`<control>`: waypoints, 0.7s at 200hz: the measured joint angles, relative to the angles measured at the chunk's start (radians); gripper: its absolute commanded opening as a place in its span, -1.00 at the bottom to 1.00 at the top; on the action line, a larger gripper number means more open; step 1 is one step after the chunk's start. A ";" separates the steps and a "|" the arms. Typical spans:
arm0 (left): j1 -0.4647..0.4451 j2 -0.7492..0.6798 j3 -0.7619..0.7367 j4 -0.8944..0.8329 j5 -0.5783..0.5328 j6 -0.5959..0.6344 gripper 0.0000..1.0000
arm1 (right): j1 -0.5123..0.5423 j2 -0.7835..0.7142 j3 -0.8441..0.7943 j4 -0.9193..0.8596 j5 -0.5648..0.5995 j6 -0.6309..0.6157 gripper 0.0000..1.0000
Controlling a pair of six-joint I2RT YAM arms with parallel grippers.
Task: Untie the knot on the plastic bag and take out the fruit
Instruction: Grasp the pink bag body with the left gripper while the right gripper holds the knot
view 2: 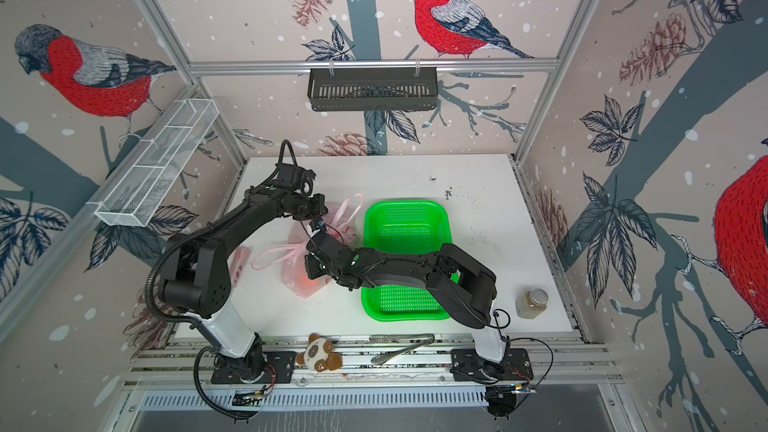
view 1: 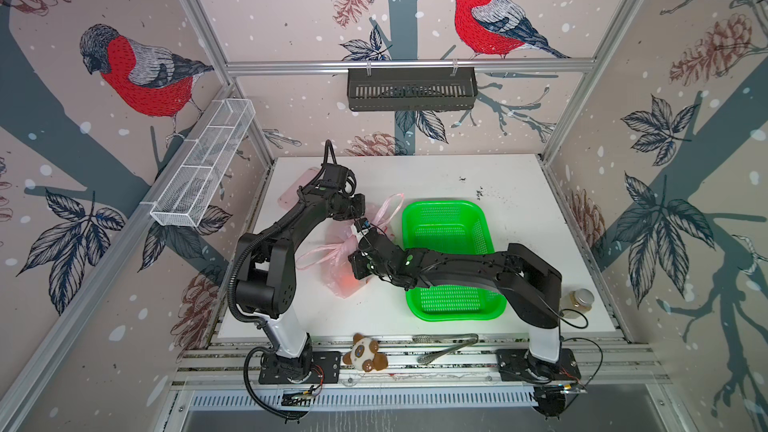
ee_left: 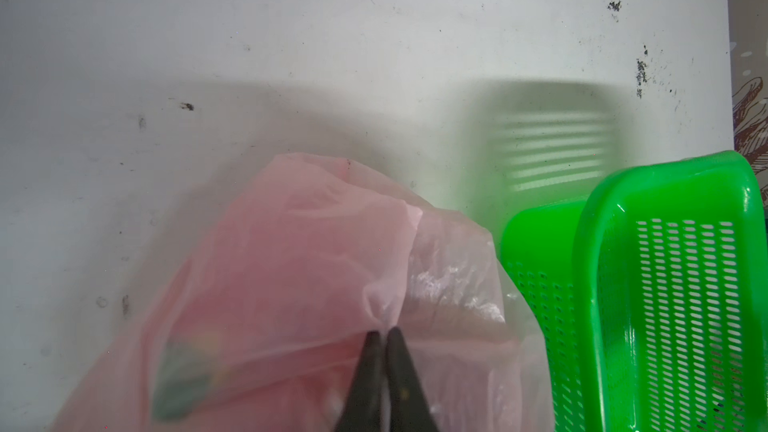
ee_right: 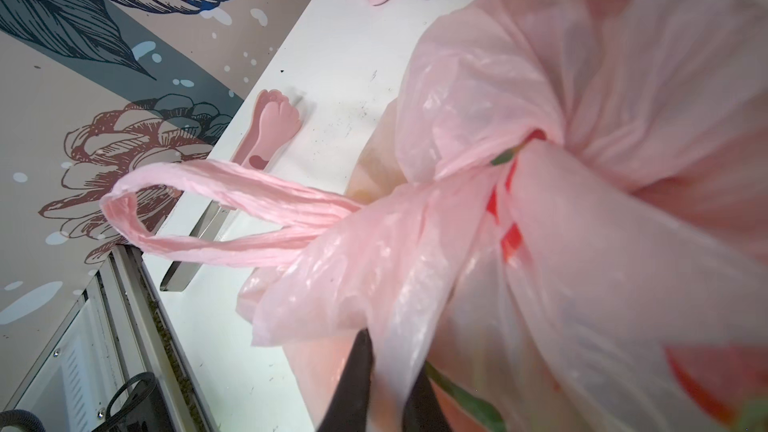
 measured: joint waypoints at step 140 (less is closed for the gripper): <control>0.145 -0.308 -0.246 0.037 -0.084 -0.103 -1.00 | -0.071 -0.194 -0.220 -0.053 0.074 -0.089 -0.89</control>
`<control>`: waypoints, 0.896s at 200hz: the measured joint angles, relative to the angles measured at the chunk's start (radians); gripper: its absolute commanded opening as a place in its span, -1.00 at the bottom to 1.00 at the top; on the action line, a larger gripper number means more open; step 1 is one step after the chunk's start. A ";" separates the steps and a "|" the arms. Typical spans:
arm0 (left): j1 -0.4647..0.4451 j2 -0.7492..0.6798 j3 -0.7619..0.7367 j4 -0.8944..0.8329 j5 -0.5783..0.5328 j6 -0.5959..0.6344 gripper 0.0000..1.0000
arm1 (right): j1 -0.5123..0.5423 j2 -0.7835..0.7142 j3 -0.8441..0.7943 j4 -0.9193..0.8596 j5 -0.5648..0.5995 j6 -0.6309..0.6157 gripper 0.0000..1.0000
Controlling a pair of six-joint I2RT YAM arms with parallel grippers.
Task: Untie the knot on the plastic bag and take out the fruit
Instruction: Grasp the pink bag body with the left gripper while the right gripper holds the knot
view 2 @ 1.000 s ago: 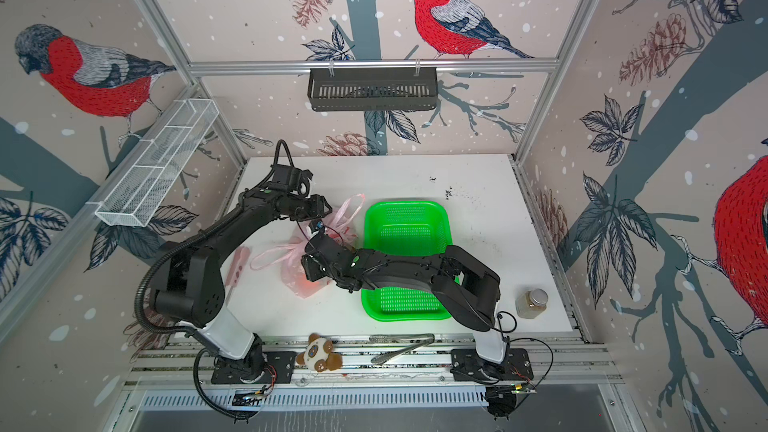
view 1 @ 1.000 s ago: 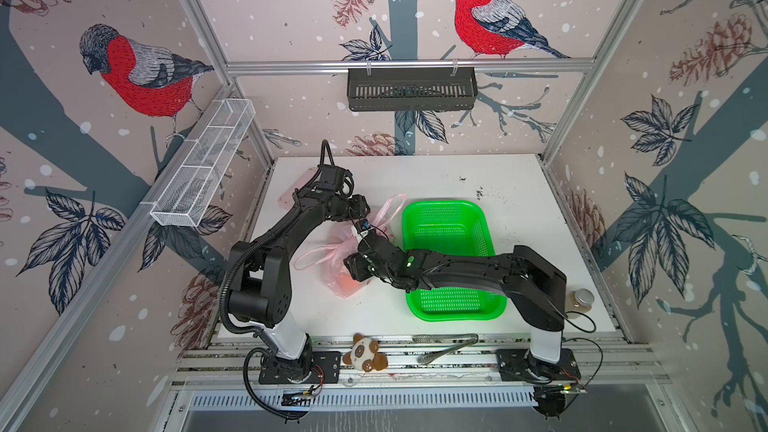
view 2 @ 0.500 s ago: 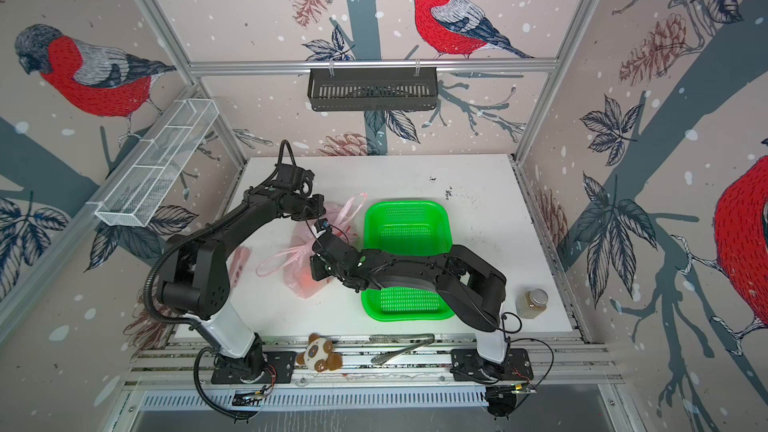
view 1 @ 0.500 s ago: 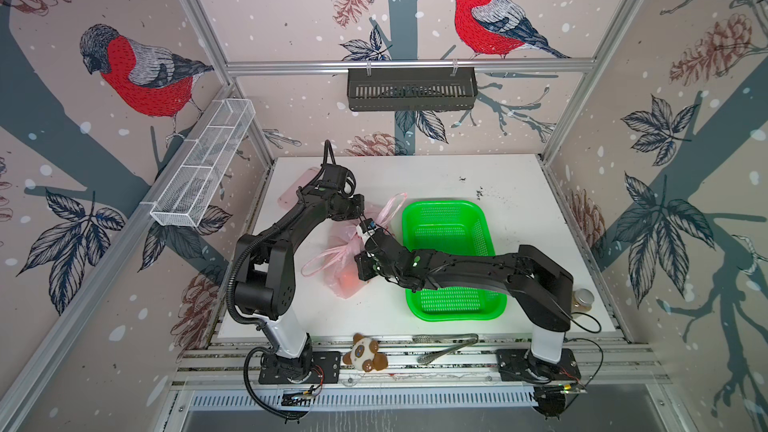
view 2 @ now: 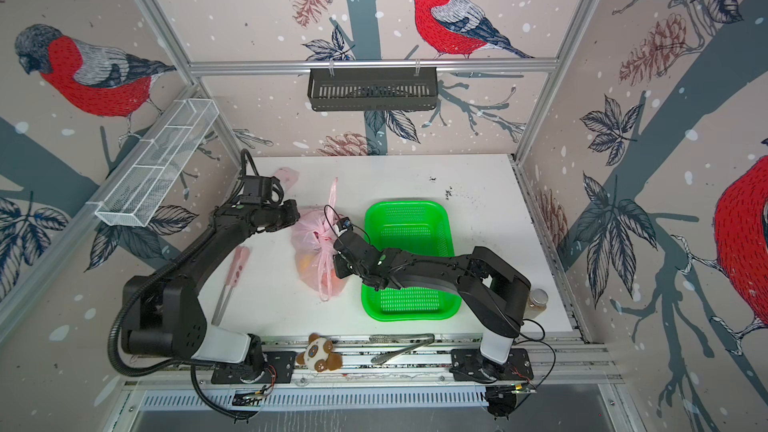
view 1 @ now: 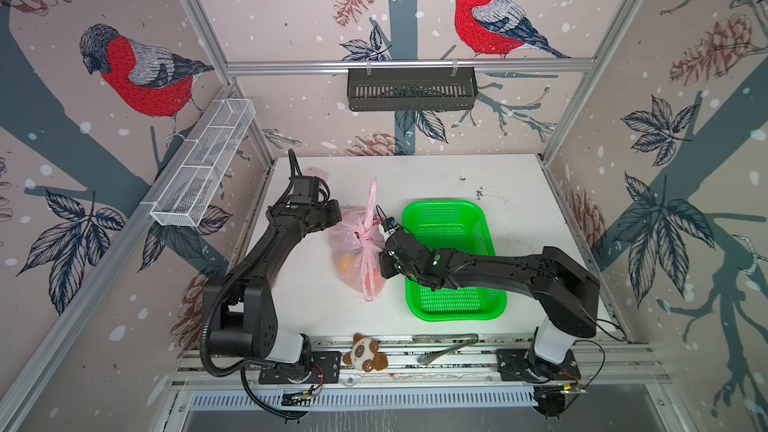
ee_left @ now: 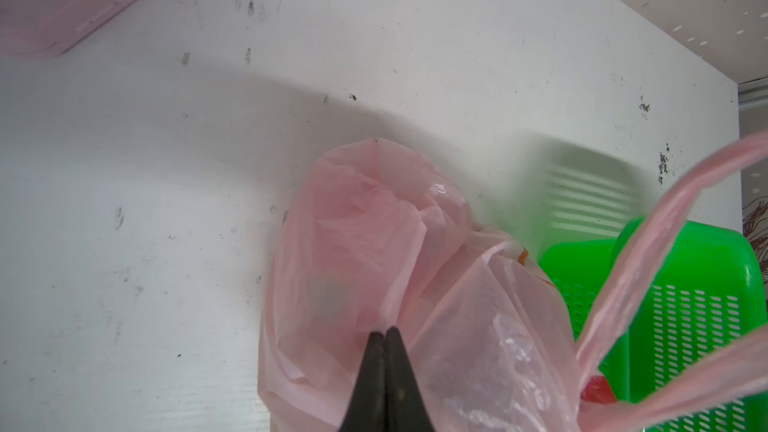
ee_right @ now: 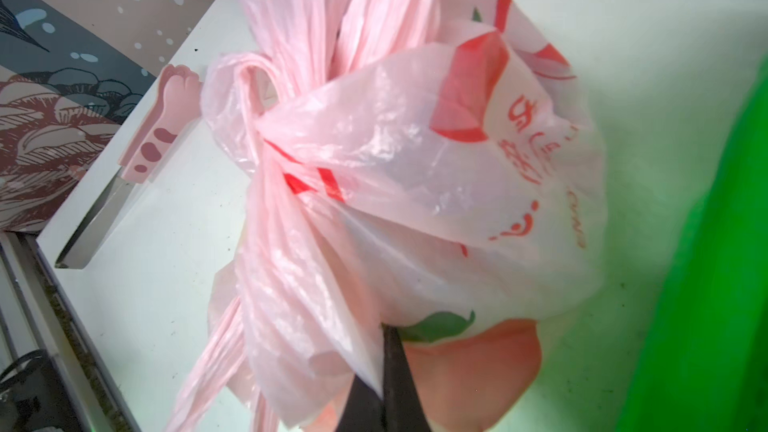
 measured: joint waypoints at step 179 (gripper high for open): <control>0.005 -0.125 -0.023 0.022 0.100 -0.035 -0.13 | 0.071 -0.004 0.227 -0.203 0.164 -0.262 0.15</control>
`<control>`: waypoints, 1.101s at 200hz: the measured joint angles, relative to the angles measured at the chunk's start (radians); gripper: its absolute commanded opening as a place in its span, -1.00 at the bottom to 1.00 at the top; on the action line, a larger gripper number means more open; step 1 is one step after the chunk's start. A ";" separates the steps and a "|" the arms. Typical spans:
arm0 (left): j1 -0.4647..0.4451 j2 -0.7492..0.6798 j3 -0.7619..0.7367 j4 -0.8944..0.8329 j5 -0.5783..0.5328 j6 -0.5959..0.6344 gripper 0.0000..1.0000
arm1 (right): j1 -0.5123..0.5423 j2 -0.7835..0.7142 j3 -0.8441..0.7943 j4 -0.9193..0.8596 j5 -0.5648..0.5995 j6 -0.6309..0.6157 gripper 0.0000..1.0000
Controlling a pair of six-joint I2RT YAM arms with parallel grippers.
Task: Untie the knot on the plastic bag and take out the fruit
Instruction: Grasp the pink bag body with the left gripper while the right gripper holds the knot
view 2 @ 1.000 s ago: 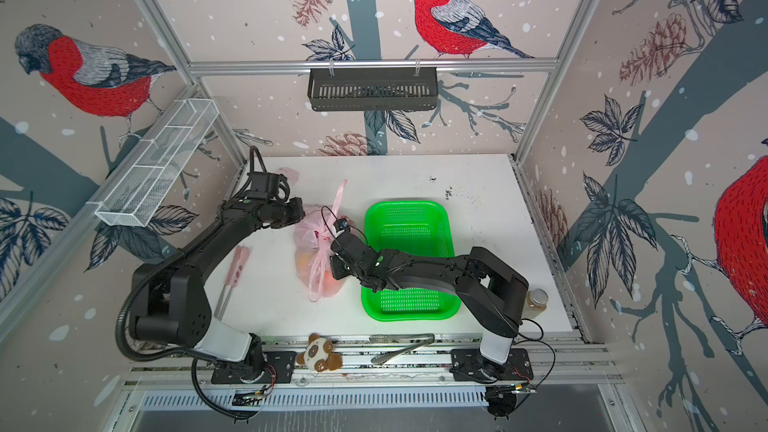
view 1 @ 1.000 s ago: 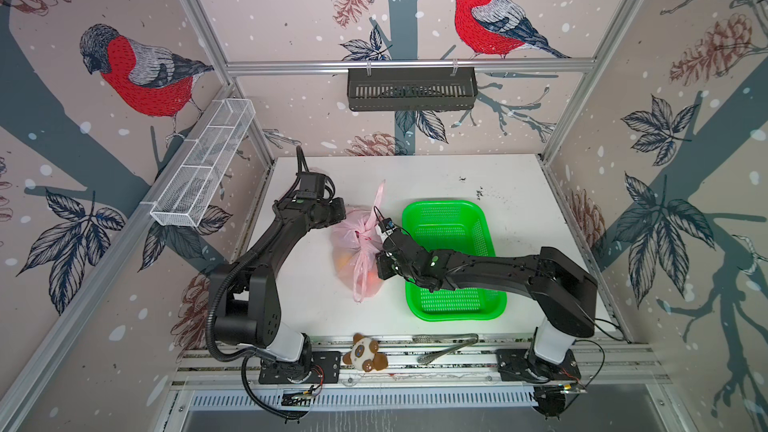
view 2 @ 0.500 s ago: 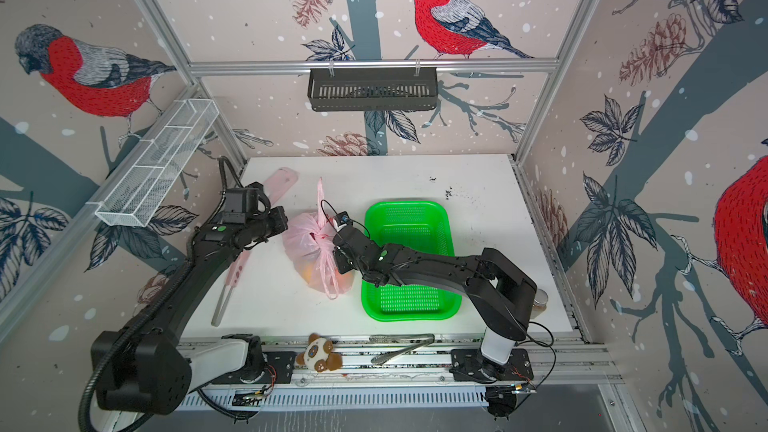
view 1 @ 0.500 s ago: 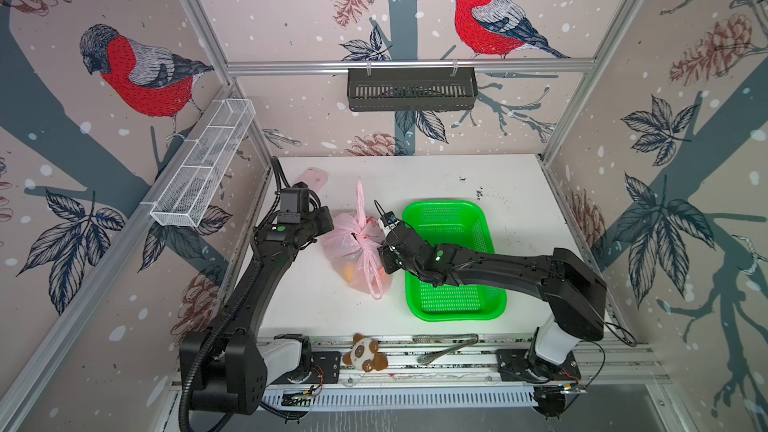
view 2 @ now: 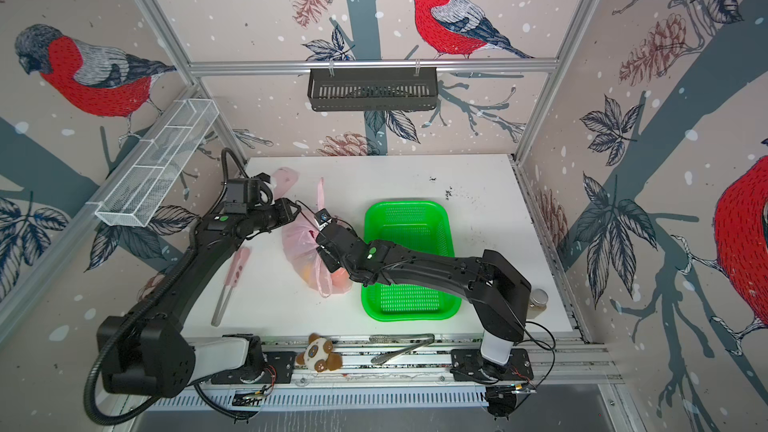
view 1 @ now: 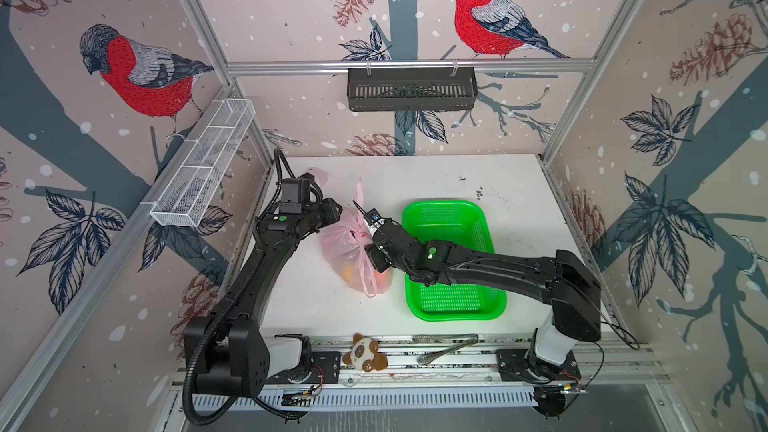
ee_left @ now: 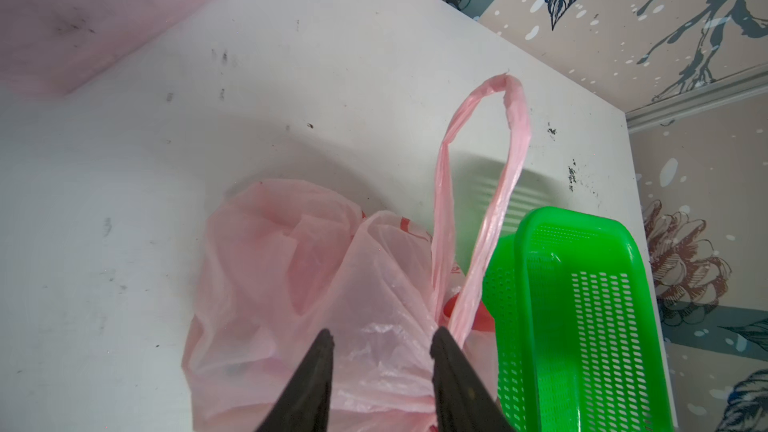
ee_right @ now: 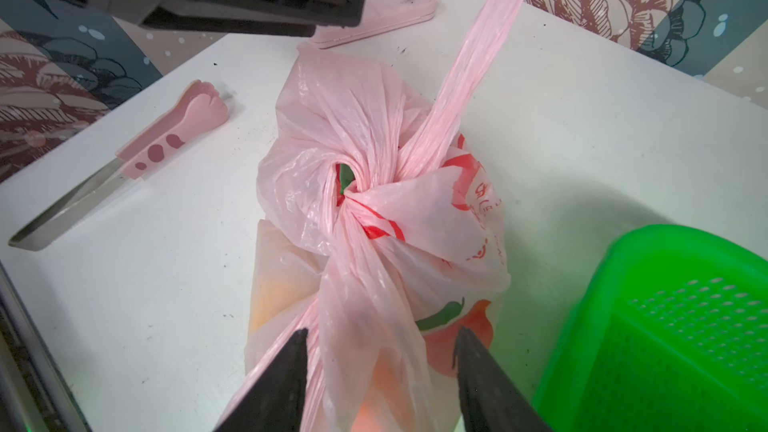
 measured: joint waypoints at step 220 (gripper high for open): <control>-0.059 0.051 0.031 -0.094 -0.017 0.041 0.16 | -0.050 0.122 0.068 -0.005 -0.062 -0.130 -0.06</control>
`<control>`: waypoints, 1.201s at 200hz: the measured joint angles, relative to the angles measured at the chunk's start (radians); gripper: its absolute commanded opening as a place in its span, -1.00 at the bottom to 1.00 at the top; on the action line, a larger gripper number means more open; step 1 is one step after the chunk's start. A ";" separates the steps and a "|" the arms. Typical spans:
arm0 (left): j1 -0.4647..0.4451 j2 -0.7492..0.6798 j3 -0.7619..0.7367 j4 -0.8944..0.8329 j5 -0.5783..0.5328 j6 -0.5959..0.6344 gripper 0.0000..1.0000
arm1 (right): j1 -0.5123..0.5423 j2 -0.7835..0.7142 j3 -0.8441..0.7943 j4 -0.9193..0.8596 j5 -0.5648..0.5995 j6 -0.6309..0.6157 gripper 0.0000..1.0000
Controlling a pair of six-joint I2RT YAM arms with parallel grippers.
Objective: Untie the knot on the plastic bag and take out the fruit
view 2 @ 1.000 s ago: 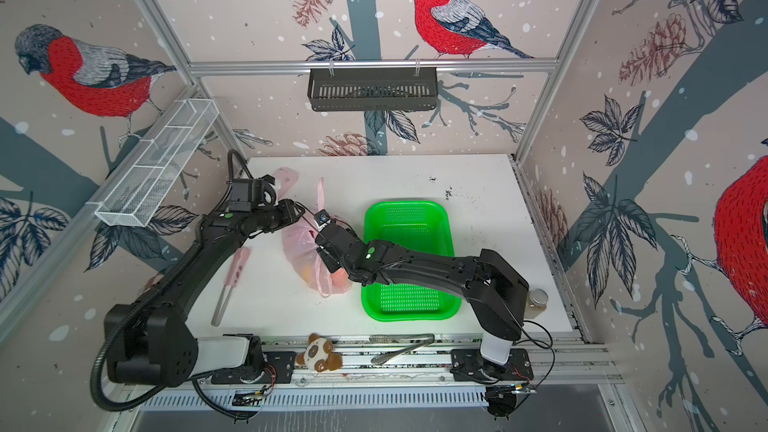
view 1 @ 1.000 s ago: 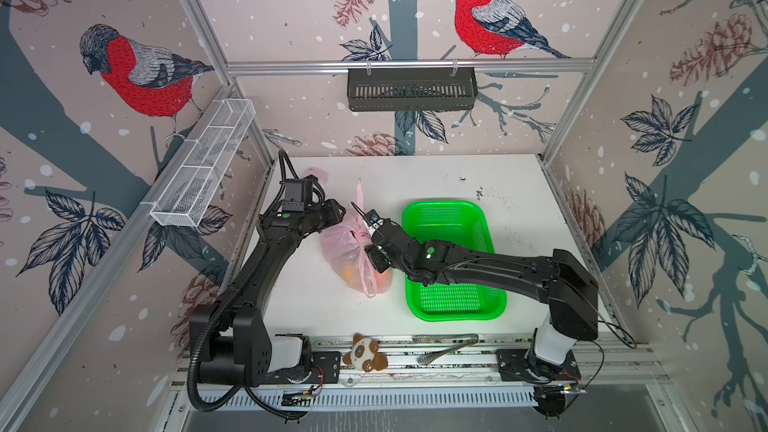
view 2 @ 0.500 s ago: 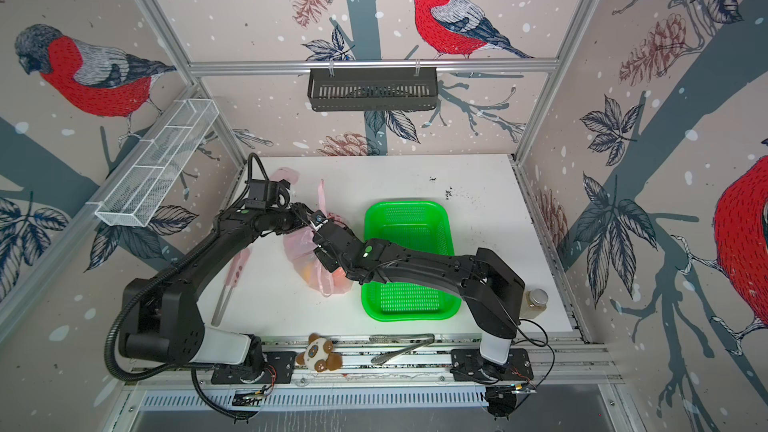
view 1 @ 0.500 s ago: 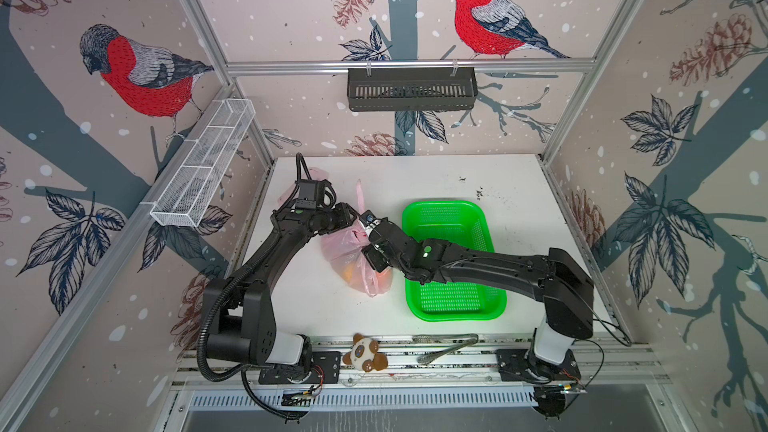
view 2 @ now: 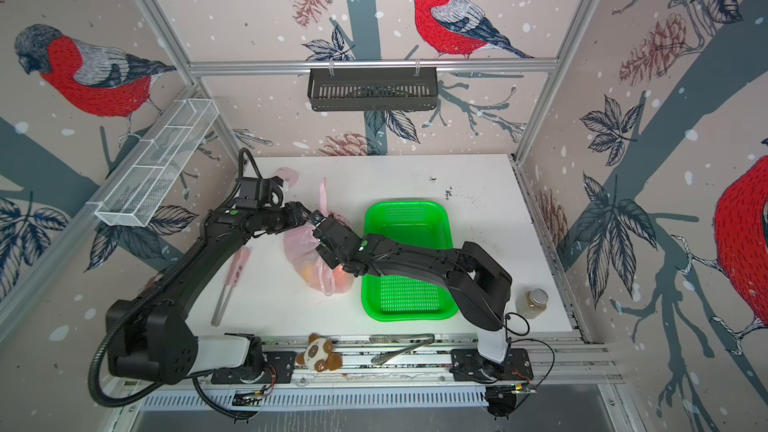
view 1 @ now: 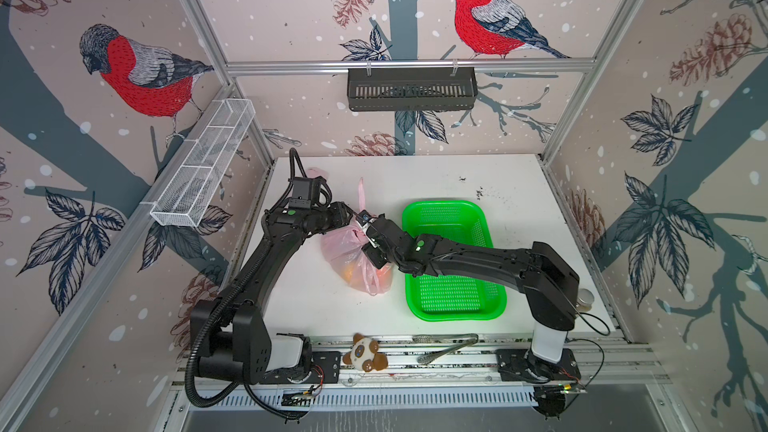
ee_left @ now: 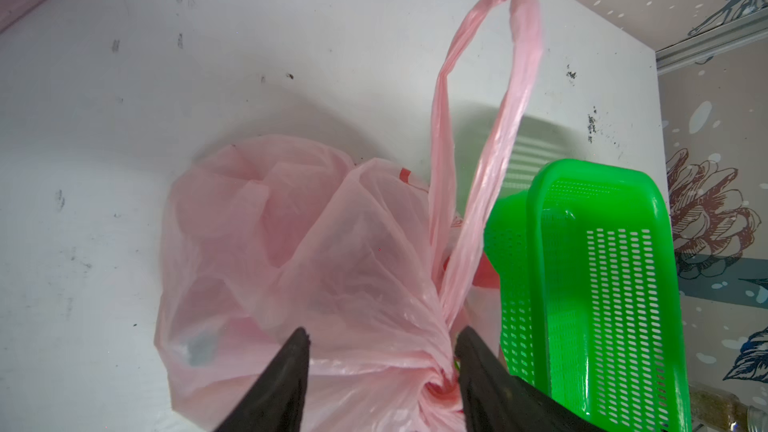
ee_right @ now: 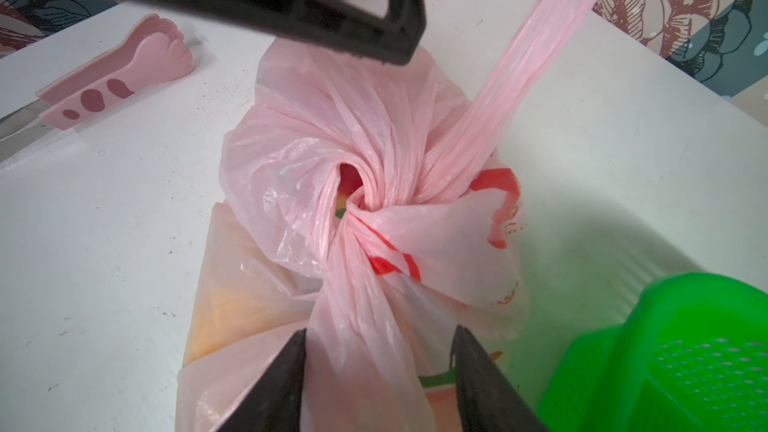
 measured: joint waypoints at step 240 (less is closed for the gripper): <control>-0.024 0.179 -0.047 0.195 0.022 -0.128 -1.00 | 0.082 -0.073 -0.124 0.165 0.031 -0.104 -0.95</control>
